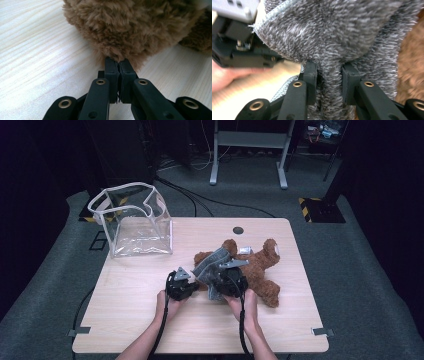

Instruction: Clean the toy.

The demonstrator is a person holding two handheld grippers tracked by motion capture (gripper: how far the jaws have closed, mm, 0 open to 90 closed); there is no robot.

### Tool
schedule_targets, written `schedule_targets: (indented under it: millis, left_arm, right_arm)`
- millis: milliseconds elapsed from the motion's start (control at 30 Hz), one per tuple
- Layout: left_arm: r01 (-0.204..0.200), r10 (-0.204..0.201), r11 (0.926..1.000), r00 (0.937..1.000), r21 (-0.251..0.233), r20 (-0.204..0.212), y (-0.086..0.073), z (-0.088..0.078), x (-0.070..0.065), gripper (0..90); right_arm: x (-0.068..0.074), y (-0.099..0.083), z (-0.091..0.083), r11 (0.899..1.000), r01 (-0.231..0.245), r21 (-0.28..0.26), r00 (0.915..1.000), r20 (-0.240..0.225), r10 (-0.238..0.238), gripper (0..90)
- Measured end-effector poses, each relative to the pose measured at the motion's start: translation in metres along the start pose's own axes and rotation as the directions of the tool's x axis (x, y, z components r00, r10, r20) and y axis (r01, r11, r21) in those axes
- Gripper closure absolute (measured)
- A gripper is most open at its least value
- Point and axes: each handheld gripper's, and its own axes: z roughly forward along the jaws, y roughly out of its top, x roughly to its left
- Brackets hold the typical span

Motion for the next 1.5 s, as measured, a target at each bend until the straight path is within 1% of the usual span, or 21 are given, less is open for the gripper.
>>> schedule_targets:
  millis: [133, 233, 267, 433, 533, 567, 667, 700, 733, 800, 833, 867, 933, 1000, 1067, 1100, 1133, 1200, 1267, 1400, 1500]
  left_arm:
    - [0.015, -0.015, 0.9998, 0.9999, -0.012, 0.002, -0.001, 0.0, 0.0, 87.1]
    - [0.017, -0.017, 0.9997, 0.9998, -0.015, 0.003, -0.001, 0.0, 0.001, 87.1]
    - [0.02, -0.02, 0.9997, 0.9998, -0.015, 0.007, -0.001, 0.0, 0.001, 87.1]
    - [0.03, -0.03, 0.9993, 0.9995, -0.021, 0.011, -0.001, -0.001, 0.002, 87.1]
    - [0.029, -0.029, 0.9991, 0.9995, -0.032, 0.014, -0.001, -0.001, 0.003, 87.1]
    - [0.038, -0.037, 0.9986, 0.9992, -0.036, 0.015, -0.001, -0.002, 0.003, 87.1]
    - [0.039, -0.038, 0.9986, 0.9991, -0.036, 0.018, -0.001, -0.002, 0.003, 87.1]
    - [0.031, -0.031, 0.9989, 0.9994, -0.034, 0.016, -0.001, -0.002, 0.003, 87.1]
    - [0.021, -0.021, 0.9993, 0.9997, -0.029, 0.016, -0.001, -0.002, 0.003, 87.1]
    - [0.021, -0.021, 0.9994, 0.9997, -0.026, 0.016, -0.001, -0.002, 0.003, 87.1]
    - [0.026, -0.026, 0.9992, 0.9996, -0.031, 0.015, -0.001, -0.002, 0.002, 87.1]
    - [0.023, -0.023, 0.9993, 0.9997, -0.031, 0.013, -0.001, -0.002, 0.002, 87.1]
    - [0.024, -0.024, 0.9992, 0.9996, -0.03, 0.014, -0.001, -0.002, 0.002, 87.1]
    - [0.023, -0.023, 0.9991, 0.9996, -0.035, 0.016, -0.002, -0.002, 0.002, 87.1]
    - [0.028, -0.027, 0.999, 0.9994, -0.036, 0.022, -0.002, -0.002, 0.002, 87.1]
    - [0.034, -0.033, 0.9988, 0.9992, -0.036, 0.025, -0.002, -0.002, 0.002, 87.1]
    - [0.039, -0.038, 0.9985, 0.9989, -0.038, 0.028, -0.002, -0.002, 0.001, 87.1]
    - [0.023, -0.022, 0.9991, 0.9994, -0.035, 0.025, -0.002, -0.003, 0.002, 87.1]
    - [0.02, -0.019, 0.999, 0.9995, -0.039, 0.025, -0.002, -0.002, 0.002, 87.1]
    - [0.018, -0.017, 0.999, 0.9996, -0.04, 0.023, -0.002, -0.003, 0.002, 87.1]
    - [0.018, -0.017, 0.999, 0.9995, -0.04, 0.027, -0.002, -0.003, 0.002, 87.1]
  right_arm:
    - [0.002, -0.013, 0.007, 0.999, -0.006, 0.035, 1.0, -0.005, 0.006, 70.6]
    - [0.004, -0.021, 0.016, 0.998, 0.016, 0.065, 0.9999, -0.001, -0.016, 70.6]
    - [0.005, -0.023, 0.018, 0.997, 0.011, 0.078, 0.9999, 0.0, -0.011, 70.5]
    - [0.007, -0.033, 0.034, 0.987, 0.025, 0.159, 0.9997, -0.008, -0.024, 70.3]
    - [0.005, -0.032, 0.029, 0.99, 0.017, 0.137, 0.9996, -0.022, -0.014, 70.3]
    - [0.004, -0.031, 0.025, 0.993, 0.013, 0.121, 0.9996, -0.028, -0.009, 70.4]
    - [-0.001, -0.021, 0.003, 0.999, -0.02, 0.033, 0.999, -0.04, 0.022, 70.4]
    - [-0.004, -0.014, -0.008, 1.0, -0.021, -0.007, 0.9992, -0.035, 0.021, 70.4]
    - [-0.006, -0.01, -0.013, 1.0, -0.018, -0.024, 0.9994, -0.028, 0.017, 70.4]
    - [-0.01, 0.004, -0.023, 0.998, -0.018, -0.061, 0.9998, -0.014, 0.017, 70.3]
    - [-0.01, 0.009, -0.025, 0.997, -0.025, -0.067, 0.9996, -0.012, 0.024, 70.4]
    - [-0.012, 0.017, -0.027, 0.997, -0.017, -0.08, 0.9999, -0.004, 0.017, 70.3]
    - [-0.013, 0.031, -0.026, 0.996, -0.026, -0.083, 0.9996, 0.009, 0.027, 70.3]
    - [-0.015, 0.045, -0.019, 0.997, -0.034, -0.071, 0.9993, 0.016, 0.035, 70.3]
    - [-0.016, 0.052, -0.01, 0.998, -0.024, -0.053, 0.9994, 0.024, 0.025, 70.2]
    - [-0.014, 0.055, -0.002, 0.998, -0.043, -0.038, 0.9987, 0.025, 0.044, 70.3]
    - [-0.013, 0.056, 0.002, 0.999, -0.041, -0.021, 0.9986, 0.032, 0.041, 70.3]
    - [-0.008, 0.054, 0.008, 1.0, -0.026, 0.007, 0.9989, 0.038, 0.026, 70.3]
    - [-0.001, 0.051, 0.006, 1.0, -0.017, 0.005, 0.9982, 0.058, 0.016, 70.3]
    - [0.003, 0.038, -0.001, 1.0, 0.009, 0.002, 0.9991, 0.042, -0.009, 70.3]
    - [0.004, 0.023, -0.002, 1.0, 0.002, 0.007, 0.9998, 0.022, -0.002, 70.4]
